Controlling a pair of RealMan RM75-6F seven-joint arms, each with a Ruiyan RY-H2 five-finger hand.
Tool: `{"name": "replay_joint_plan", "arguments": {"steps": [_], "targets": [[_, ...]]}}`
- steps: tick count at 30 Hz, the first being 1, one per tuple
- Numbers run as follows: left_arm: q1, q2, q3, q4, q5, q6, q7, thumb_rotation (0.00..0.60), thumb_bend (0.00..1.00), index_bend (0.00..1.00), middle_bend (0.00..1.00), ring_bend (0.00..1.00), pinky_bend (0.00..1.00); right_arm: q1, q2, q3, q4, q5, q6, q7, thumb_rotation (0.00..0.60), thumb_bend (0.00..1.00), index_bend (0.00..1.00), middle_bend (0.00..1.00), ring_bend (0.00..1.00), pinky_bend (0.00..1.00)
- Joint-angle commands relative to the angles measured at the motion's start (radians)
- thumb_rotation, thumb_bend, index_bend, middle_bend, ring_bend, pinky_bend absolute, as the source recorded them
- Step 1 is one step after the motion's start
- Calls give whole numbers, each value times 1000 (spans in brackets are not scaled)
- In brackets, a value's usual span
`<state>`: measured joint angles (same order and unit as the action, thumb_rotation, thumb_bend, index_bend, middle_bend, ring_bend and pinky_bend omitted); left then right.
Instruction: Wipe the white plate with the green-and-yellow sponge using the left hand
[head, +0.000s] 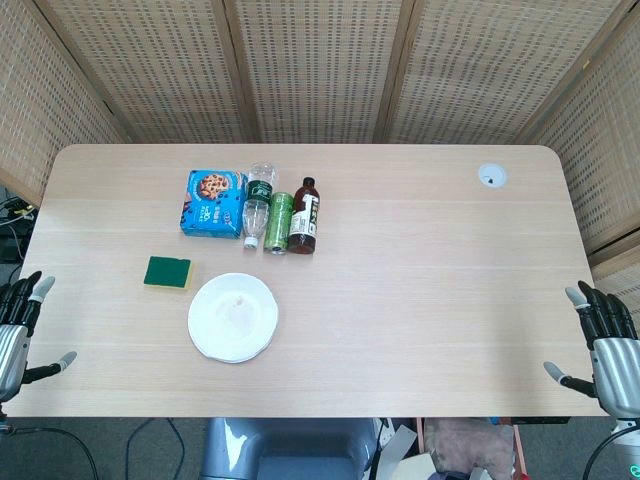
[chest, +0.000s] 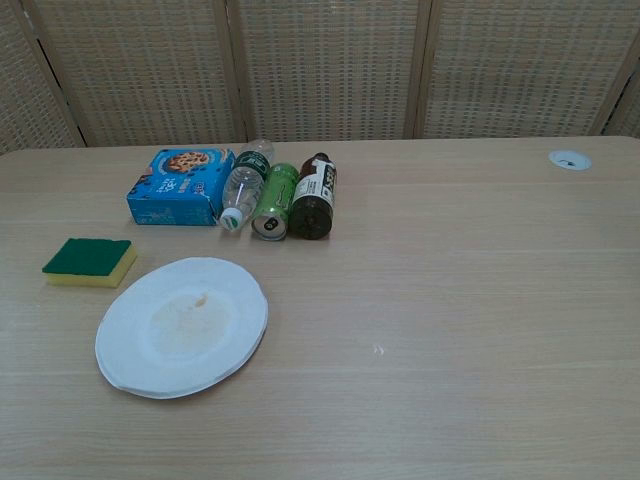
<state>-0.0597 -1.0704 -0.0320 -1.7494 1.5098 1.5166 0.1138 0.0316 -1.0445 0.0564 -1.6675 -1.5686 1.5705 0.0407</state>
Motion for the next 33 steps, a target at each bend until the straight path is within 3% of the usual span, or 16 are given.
{"name": "replay_joint_plan", "arguments": {"steps": [1,10,16,23,33], "targets": [[-1,-3,0,1,-1,-2,6,600,0,0,0,0,0,0,1,0,1,0,-1,2,600,0,0,0,0,0],[-10,-16,-1,8,-13,-23,24,600,0,0,0,0,0,-2,6,4,0,10,-2,14,600,0,0,0,0,0],[-91,-41,-25,48,-60,-162,-12,600,0,0,0,0,0,-3,16,11,-1,26,-3,37,600,0,0,0,0,0],[-268,-151,-114,242,-203,-405,53,600,0,0,0,0,53,12,14,19,5,54,-40,38,600,0,0,0,0,0],[-457,-399,-133,623,-223,-641,-23,600,0,0,1,0,152,29,-4,31,17,104,-84,1,600,0,0,0,0,0]]}}
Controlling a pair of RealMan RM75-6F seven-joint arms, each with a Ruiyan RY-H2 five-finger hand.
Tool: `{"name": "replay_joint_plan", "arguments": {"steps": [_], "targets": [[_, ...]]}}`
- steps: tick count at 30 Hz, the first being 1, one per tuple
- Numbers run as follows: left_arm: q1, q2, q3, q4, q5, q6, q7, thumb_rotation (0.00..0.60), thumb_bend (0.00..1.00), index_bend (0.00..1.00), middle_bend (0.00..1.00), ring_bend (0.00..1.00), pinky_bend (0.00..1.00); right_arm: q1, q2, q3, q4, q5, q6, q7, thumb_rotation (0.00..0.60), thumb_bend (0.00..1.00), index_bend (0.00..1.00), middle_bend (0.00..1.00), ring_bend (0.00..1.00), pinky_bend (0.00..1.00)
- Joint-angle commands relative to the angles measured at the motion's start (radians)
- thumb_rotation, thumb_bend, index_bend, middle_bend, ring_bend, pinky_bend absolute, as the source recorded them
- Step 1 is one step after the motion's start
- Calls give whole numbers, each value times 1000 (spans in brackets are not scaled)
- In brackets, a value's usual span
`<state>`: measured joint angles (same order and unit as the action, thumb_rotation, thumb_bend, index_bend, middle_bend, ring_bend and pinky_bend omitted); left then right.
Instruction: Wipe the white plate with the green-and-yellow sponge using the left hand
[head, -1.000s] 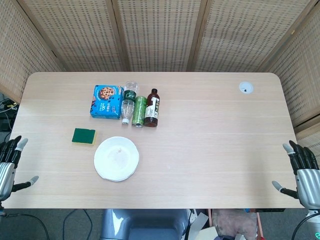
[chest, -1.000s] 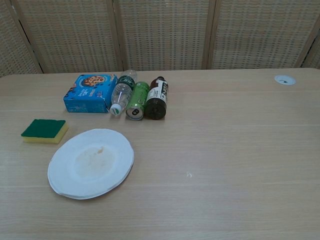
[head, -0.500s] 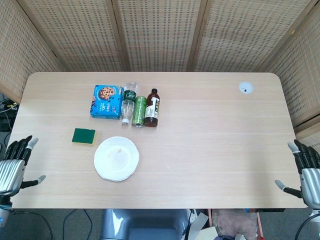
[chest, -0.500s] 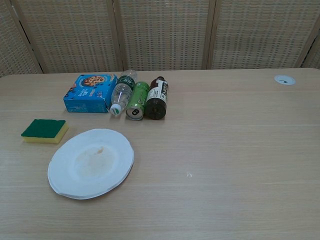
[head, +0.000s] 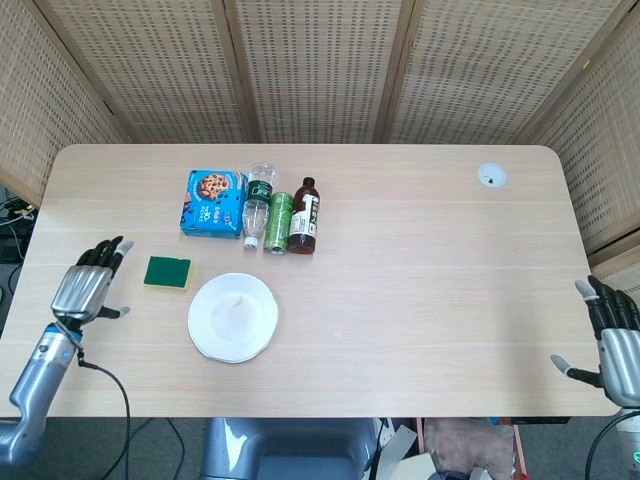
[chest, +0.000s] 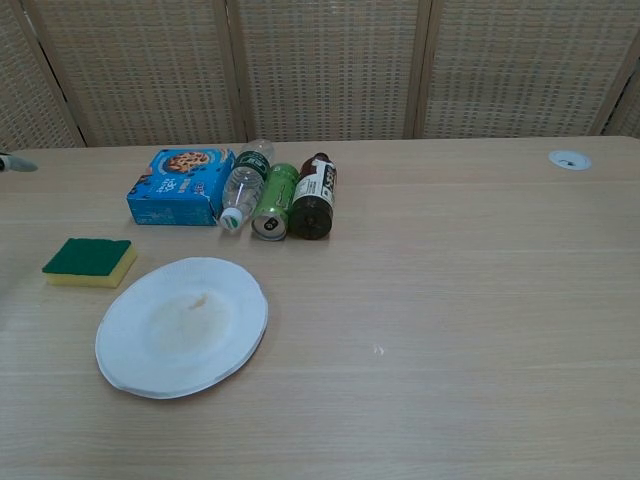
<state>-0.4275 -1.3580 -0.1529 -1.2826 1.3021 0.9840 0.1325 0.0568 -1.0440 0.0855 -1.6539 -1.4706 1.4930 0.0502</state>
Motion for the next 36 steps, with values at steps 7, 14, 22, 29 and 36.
{"name": "replay_joint_plan", "arguments": {"steps": [7,14,22,29,36], "targets": [[-170,-229,-12,348,-30,-212,-65,600,0,88,40,18,160,13,-20,7,12,27,-26,-37,600,0,0,0,0,0],[-227,-315,-3,498,-20,-275,-96,600,0,191,73,34,164,16,-30,11,17,34,-26,-59,600,0,0,0,0,0],[-267,-382,15,599,0,-312,-128,600,0,231,106,55,176,14,-39,5,20,7,-7,-78,600,0,0,0,0,0],[-280,-410,20,635,13,-300,-154,600,0,281,167,104,219,10,-39,5,17,4,2,-79,600,0,0,0,0,0],[-276,-411,23,636,21,-271,-172,600,21,377,260,195,321,10,-38,4,15,1,2,-79,600,0,0,0,0,0]]}}
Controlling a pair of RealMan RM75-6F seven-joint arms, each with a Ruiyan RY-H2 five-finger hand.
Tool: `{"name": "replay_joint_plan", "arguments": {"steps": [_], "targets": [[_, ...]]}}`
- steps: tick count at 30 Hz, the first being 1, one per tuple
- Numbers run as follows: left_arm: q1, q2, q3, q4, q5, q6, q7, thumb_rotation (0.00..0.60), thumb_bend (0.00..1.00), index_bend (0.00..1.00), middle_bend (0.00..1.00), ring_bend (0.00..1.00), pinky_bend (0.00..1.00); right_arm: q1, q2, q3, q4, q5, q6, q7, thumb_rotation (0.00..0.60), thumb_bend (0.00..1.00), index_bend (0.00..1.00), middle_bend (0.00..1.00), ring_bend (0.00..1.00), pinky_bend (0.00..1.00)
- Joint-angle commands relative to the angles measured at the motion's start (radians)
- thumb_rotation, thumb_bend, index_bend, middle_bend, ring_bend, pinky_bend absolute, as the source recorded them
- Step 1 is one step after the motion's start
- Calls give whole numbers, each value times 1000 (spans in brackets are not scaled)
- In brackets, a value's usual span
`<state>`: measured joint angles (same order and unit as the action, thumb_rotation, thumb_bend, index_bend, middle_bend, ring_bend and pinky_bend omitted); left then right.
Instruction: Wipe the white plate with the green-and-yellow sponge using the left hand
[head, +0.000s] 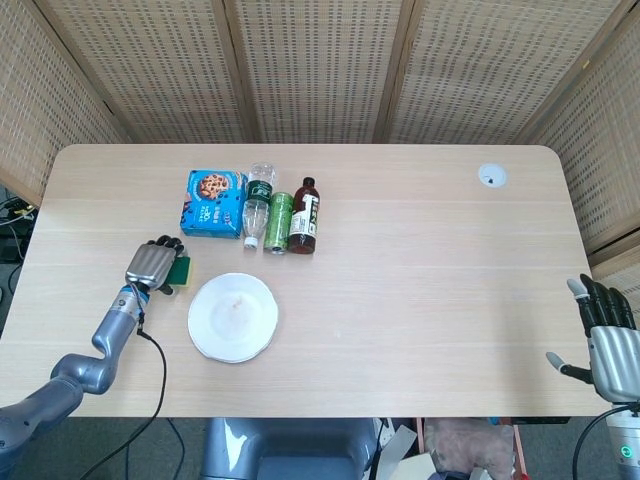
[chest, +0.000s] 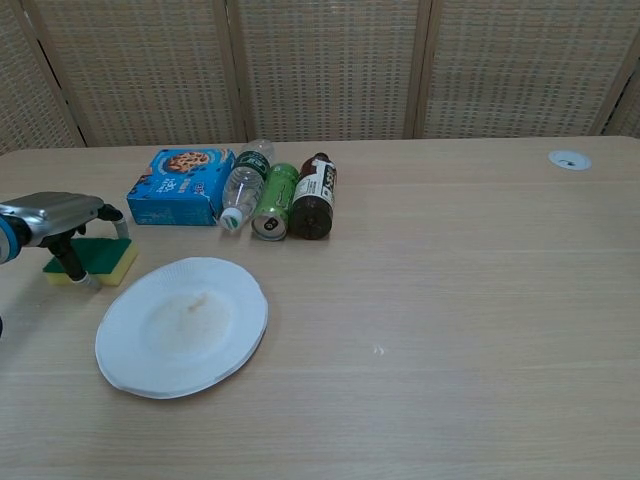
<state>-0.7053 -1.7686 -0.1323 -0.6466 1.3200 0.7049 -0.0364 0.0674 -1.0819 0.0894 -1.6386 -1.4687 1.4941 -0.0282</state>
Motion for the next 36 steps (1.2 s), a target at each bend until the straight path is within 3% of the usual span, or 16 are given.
{"name": "replay_joint_plan", "arguments": {"steps": [1,7,12,17,23,29,36], "targets": [[3,0,2,-1,3,11,-4,600,27,387,272,209,339,-1,1,0,-1,-1,1,0,600,0,0,0,0,0],[11,10,3,-18,15,65,-3,600,122,494,374,305,446,-1,1,0,-1,-1,2,4,600,0,0,0,0,0],[21,41,7,-68,38,127,-9,600,166,530,397,322,469,-1,2,-1,-3,-4,1,5,600,0,0,0,0,0],[31,109,29,-192,105,230,-23,600,177,554,404,328,475,-1,4,-2,-6,-6,2,8,600,0,0,0,0,0],[16,210,71,-428,230,332,-45,600,178,555,404,329,477,-2,7,-4,-10,-11,4,11,600,0,0,0,0,0],[-33,228,80,-579,242,262,-29,600,179,556,404,329,479,-4,10,-5,-11,-13,6,14,600,0,0,0,0,0],[-62,162,56,-606,164,176,-57,600,178,559,406,330,488,-4,15,-2,-8,-6,4,28,600,0,0,0,0,0]]}}
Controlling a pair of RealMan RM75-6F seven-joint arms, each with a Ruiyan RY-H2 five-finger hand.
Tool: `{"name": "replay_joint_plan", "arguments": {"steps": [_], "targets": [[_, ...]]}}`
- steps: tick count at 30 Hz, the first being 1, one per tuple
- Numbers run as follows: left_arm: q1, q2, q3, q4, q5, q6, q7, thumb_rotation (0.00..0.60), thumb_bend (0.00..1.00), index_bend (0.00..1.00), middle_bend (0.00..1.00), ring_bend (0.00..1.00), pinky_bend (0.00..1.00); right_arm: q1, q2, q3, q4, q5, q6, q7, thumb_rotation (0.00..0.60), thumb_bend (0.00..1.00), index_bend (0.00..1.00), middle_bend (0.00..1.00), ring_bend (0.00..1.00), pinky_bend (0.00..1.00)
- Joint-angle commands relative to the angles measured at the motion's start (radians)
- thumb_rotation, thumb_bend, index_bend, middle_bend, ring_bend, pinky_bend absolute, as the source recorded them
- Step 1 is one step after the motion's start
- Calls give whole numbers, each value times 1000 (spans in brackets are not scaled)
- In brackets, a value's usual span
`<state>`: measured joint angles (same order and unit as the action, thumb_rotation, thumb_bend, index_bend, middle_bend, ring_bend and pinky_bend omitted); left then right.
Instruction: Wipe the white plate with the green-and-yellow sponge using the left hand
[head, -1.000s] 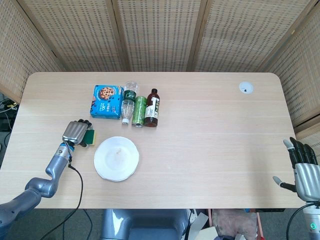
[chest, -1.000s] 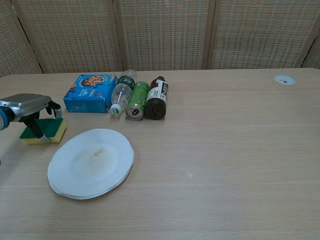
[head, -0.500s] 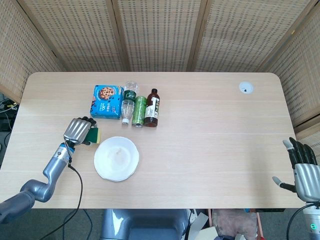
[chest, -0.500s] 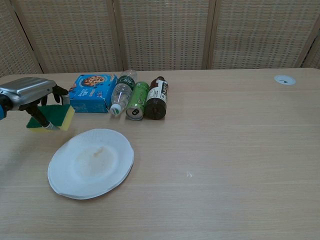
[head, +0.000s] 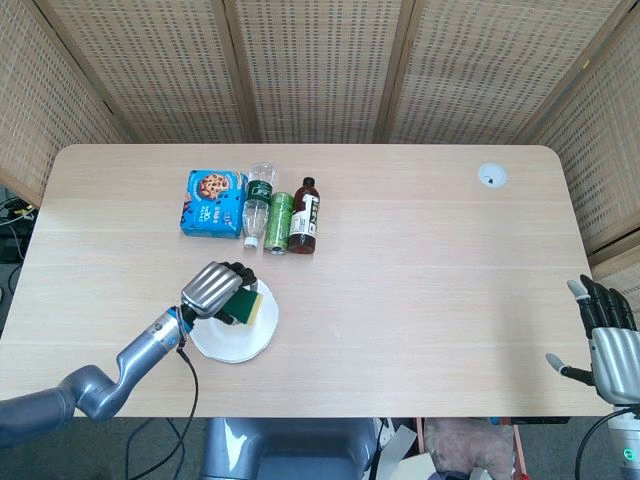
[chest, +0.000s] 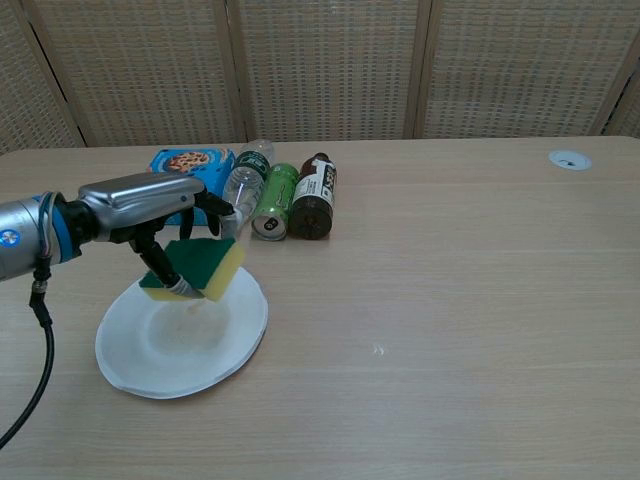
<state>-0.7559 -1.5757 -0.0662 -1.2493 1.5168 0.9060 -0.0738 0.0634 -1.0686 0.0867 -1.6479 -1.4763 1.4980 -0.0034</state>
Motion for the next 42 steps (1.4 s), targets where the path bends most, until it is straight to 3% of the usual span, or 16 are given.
{"name": "replay_joint_plan", "arguments": {"steps": [1,9,24,35,42], "targets": [[-10,-40,-13,2,-44,-30,-32,600,178,560,407,331,488,0,2,1,1,2,-1,4,600,0,0,0,0,0],[9,-124,-26,130,-126,-79,-181,600,178,564,411,333,489,0,2,0,1,0,-2,7,600,0,0,0,0,0],[12,-241,-19,338,-112,-93,-375,600,179,586,426,344,489,0,-2,0,3,-6,4,1,600,0,0,0,0,0],[16,-265,-8,376,-77,-53,-423,600,179,599,428,345,491,-3,2,0,2,-7,8,11,600,0,0,0,0,0],[23,-218,-38,309,-41,63,-470,600,179,612,430,346,499,-3,5,0,1,-9,7,17,600,0,0,0,0,0]]}}
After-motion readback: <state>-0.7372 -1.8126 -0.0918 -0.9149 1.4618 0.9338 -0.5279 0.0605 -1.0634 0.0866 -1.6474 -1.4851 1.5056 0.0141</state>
